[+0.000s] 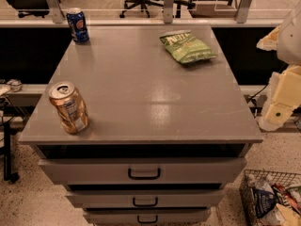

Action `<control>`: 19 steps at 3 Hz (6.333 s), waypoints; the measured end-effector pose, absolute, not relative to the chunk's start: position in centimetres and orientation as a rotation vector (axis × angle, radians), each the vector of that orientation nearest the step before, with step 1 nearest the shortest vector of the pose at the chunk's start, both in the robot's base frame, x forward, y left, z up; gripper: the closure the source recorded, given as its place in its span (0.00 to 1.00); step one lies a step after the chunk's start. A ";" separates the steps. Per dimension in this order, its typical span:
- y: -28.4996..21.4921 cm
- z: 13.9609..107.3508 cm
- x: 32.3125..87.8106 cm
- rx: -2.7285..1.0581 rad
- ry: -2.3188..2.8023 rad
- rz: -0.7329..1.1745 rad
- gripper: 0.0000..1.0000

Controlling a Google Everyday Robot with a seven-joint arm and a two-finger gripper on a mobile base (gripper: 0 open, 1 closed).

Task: Move pepsi can near orange can

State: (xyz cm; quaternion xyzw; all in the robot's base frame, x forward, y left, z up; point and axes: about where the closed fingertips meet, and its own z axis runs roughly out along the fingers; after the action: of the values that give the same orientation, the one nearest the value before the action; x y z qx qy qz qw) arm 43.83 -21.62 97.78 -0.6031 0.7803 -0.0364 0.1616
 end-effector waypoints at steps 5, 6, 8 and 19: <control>-16.7 96.0 56.8 -1.656 1.878 0.023 0.00; -13.8 96.2 61.0 -1.599 1.819 0.060 0.00; -10.9 95.9 63.6 -1.556 1.814 0.083 0.00; 24.4 89.8 88.8 -1.037 1.733 0.527 0.00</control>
Offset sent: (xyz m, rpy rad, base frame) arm 0.0090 -0.0016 -0.0052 0.0207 -0.0089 0.0421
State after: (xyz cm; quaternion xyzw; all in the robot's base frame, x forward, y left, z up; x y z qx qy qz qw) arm 88.79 24.41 89.84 -0.4292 0.7177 0.2183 0.5031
